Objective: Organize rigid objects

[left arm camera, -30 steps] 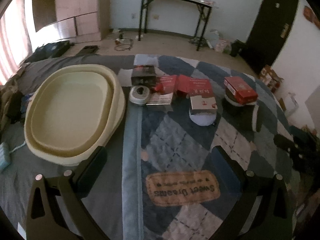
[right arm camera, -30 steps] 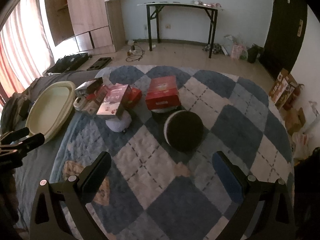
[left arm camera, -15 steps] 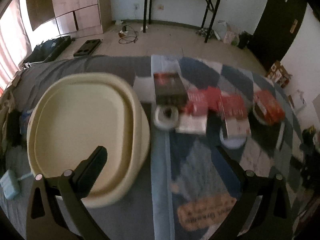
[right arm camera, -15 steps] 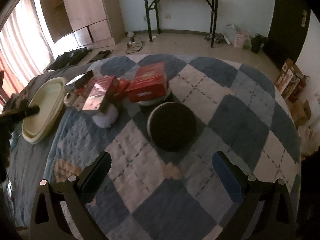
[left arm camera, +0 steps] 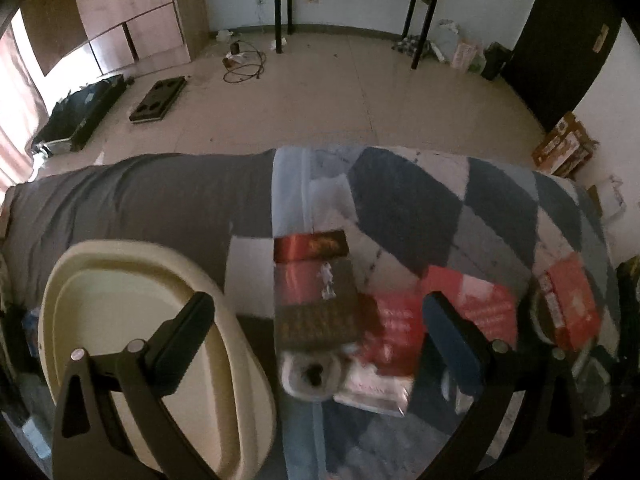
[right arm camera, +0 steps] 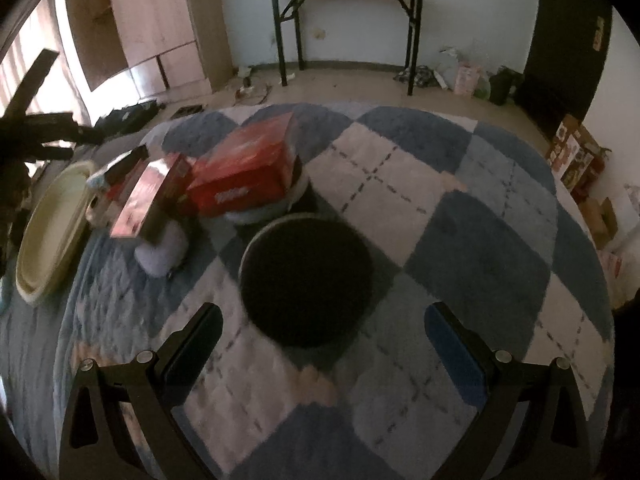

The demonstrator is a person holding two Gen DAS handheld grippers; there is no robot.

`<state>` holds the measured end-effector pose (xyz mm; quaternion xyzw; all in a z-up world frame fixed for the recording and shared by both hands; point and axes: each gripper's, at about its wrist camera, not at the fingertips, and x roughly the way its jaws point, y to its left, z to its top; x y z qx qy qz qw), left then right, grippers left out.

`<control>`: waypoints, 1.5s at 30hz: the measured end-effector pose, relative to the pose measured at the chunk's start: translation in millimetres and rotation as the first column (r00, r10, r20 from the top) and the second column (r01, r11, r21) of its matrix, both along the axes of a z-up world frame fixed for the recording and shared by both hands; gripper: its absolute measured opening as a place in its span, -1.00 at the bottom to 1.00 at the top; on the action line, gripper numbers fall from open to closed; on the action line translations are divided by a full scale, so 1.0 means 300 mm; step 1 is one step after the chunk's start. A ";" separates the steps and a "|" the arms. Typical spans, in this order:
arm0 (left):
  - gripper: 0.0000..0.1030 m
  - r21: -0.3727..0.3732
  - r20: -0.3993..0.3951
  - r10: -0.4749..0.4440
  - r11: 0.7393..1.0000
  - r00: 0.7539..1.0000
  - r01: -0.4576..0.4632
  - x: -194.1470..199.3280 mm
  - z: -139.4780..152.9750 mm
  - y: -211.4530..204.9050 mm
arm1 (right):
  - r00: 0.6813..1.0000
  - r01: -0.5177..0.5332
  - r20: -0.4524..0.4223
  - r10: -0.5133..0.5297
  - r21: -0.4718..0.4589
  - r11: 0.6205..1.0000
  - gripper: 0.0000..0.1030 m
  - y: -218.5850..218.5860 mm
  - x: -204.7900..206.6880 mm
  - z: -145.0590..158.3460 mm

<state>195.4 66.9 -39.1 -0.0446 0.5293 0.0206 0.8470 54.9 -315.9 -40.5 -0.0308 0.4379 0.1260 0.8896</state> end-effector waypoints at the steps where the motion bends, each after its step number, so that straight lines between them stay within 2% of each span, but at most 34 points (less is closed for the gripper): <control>1: 1.00 0.001 -0.007 0.008 1.000 1.000 -0.008 0.014 -0.015 0.006 | 1.000 0.010 0.000 -0.010 0.016 1.000 0.99 -0.004 0.015 -0.004; 7: 1.00 -0.027 -0.052 0.046 0.999 0.998 -0.047 0.055 -0.111 0.045 | 1.000 0.018 -0.028 -0.015 0.122 0.992 0.99 -0.040 0.083 -0.027; 9: 0.97 -0.033 -0.065 0.041 0.999 0.997 -0.044 0.059 -0.140 0.051 | 0.999 0.016 -0.039 -0.011 0.150 0.989 0.87 -0.052 0.096 -0.038; 12: 0.63 -0.030 -0.069 0.033 0.999 0.997 -0.035 0.070 -0.159 0.058 | 0.999 0.005 -0.040 0.002 0.174 0.985 0.53 -0.064 0.099 -0.056; 14: 0.09 -0.033 -0.071 0.027 0.999 0.997 -0.030 0.078 -0.161 0.068 | 0.999 -0.016 -0.032 0.022 0.182 0.983 0.35 -0.060 0.097 -0.053; 16: 0.11 -0.040 -0.066 0.042 0.998 0.997 -0.045 0.081 -0.149 0.082 | 0.999 -0.038 -0.016 0.041 0.161 0.986 0.34 -0.045 0.090 -0.047; 20: 0.11 -0.070 -0.039 0.055 0.996 0.998 -0.057 0.064 -0.108 0.098 | 0.999 -0.046 -0.008 0.049 0.182 0.982 0.32 -0.056 0.081 -0.029; 26: 0.11 -0.111 0.063 0.036 0.993 0.997 -0.029 -0.042 0.042 0.141 | 0.998 -0.055 0.021 0.051 0.216 0.975 0.32 -0.109 0.013 0.075; 30: 0.11 -0.090 0.113 0.025 0.996 0.993 -0.014 -0.145 0.137 0.203 | 0.997 -0.078 0.044 0.071 0.190 0.979 0.32 -0.122 -0.029 0.128; 35: 0.11 -0.075 0.132 0.048 0.996 0.990 -0.038 -0.262 0.199 0.311 | 0.995 -0.096 0.049 0.089 0.179 0.979 0.32 -0.112 -0.076 0.185; 37: 0.11 -0.066 0.141 0.076 0.996 0.987 -0.067 -0.312 0.217 0.360 | 0.992 -0.119 0.067 0.109 0.168 0.979 0.32 -0.084 -0.092 0.228; 40: 0.11 -0.075 0.160 0.112 0.992 0.981 -0.101 -0.372 0.224 0.428 | 0.986 -0.157 0.086 0.143 0.198 0.967 0.32 -0.024 -0.107 0.291; 43: 0.11 -0.060 0.183 0.135 0.990 0.974 -0.126 -0.419 0.220 0.479 | 0.969 -0.240 0.124 0.215 0.248 0.939 0.32 0.082 -0.132 0.356; 45: 0.11 -0.087 0.180 0.156 0.986 0.971 -0.142 -0.442 0.209 0.509 | 0.960 -0.276 0.129 0.249 0.283 0.919 0.32 0.126 -0.145 0.371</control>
